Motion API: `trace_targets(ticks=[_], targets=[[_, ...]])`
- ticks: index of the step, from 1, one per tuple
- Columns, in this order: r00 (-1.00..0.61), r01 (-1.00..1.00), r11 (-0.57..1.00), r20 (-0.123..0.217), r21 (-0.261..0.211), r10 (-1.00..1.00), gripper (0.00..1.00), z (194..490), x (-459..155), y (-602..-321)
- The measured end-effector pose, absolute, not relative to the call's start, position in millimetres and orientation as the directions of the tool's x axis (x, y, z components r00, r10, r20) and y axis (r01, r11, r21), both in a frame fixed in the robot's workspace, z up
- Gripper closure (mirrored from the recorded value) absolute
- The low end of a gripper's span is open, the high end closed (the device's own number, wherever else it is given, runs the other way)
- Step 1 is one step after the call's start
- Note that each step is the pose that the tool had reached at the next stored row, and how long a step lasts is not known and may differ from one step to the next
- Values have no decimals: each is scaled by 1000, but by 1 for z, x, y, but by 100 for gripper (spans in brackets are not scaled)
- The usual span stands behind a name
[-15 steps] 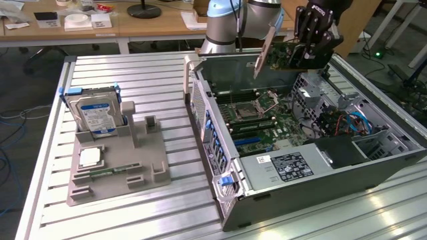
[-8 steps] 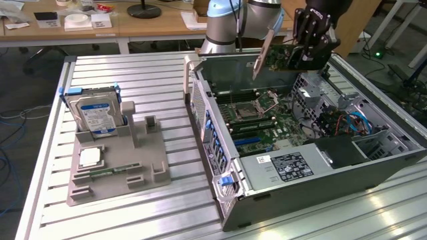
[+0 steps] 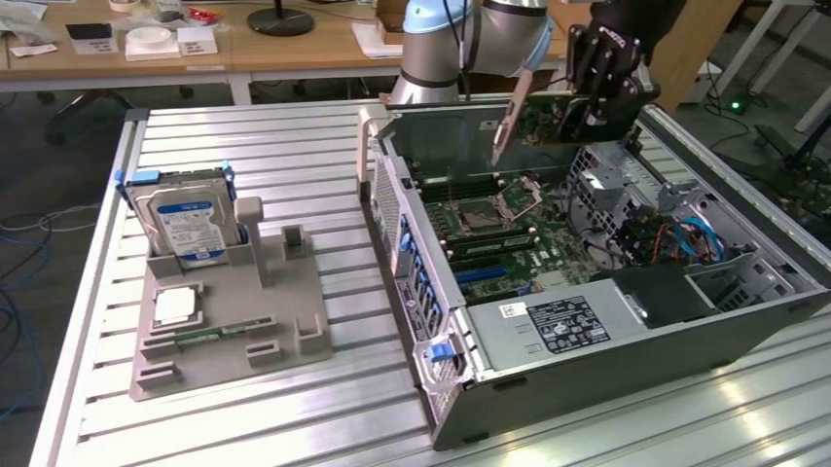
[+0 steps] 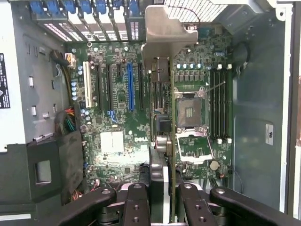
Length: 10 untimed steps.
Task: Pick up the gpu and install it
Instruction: 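Insert the gpu into the slot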
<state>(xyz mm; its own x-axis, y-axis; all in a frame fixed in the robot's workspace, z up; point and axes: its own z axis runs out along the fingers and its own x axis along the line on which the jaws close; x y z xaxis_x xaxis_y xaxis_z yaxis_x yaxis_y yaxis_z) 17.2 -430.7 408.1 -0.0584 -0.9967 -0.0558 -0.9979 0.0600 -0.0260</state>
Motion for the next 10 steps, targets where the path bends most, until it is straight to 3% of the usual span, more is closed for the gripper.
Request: trace_targets(ticks=[10], targets=[[-49,-997,52,-58,-57,-997,72,400,15,-431]])
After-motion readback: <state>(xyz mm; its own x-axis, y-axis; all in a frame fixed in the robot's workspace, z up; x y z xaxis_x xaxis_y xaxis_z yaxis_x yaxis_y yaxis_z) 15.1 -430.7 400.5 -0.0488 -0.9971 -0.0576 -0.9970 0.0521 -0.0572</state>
